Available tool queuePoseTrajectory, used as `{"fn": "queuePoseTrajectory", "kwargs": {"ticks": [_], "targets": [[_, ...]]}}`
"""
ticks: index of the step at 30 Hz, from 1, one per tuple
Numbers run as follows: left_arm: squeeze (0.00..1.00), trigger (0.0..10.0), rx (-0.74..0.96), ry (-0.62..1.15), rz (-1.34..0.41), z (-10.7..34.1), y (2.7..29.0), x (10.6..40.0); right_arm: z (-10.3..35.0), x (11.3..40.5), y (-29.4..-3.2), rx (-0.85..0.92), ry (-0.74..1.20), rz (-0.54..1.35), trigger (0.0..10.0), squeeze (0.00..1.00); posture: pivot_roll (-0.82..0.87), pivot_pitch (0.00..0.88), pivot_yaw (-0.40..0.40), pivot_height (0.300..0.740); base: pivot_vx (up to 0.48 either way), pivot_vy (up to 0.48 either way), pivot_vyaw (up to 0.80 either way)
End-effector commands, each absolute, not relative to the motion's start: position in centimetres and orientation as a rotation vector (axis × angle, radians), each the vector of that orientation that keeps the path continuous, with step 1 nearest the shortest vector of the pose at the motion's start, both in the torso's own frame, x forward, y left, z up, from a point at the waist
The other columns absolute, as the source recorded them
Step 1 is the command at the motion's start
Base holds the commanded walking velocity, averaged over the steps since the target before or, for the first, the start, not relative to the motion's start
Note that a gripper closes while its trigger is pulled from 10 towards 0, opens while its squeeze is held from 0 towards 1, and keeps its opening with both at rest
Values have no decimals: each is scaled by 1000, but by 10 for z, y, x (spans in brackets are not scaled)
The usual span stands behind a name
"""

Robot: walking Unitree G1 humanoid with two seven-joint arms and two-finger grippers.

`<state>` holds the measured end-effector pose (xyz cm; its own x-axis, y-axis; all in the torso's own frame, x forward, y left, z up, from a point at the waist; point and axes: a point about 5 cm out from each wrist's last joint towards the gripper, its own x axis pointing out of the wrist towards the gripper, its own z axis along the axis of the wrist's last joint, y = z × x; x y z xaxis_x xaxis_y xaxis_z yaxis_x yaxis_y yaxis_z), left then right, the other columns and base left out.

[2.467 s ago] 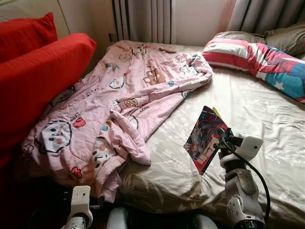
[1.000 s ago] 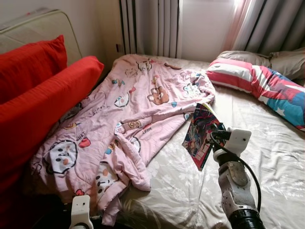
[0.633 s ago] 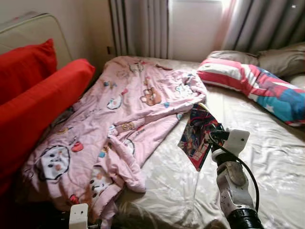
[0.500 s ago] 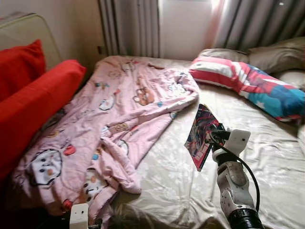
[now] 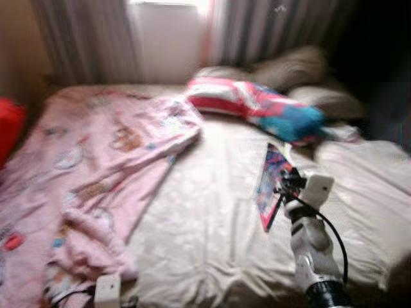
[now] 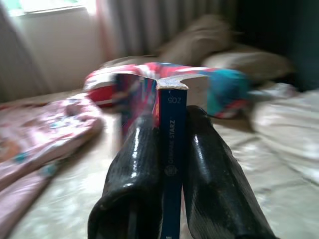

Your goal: Clean up the room

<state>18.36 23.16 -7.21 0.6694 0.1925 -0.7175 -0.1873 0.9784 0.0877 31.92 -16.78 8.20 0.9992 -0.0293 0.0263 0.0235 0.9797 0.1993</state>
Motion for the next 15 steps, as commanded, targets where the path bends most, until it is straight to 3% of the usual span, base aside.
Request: {"fn": "queuePoseTrajectory", "kwargs": {"ticks": [1, 15], "targets": [[0, 10000, 4, 829, 196, -75, 225, 181, 91, 324, -167, 202, -71, -18, 10000, 0, -36, 0, -42, 740, 0, 0, 0], [0, 10000, 17, 839, 176, -77, 224, 179, 90, 324, -158, 157, -61, 44, 10000, 0, -42, 0, -36, 740, 0, 0, 0]]}}
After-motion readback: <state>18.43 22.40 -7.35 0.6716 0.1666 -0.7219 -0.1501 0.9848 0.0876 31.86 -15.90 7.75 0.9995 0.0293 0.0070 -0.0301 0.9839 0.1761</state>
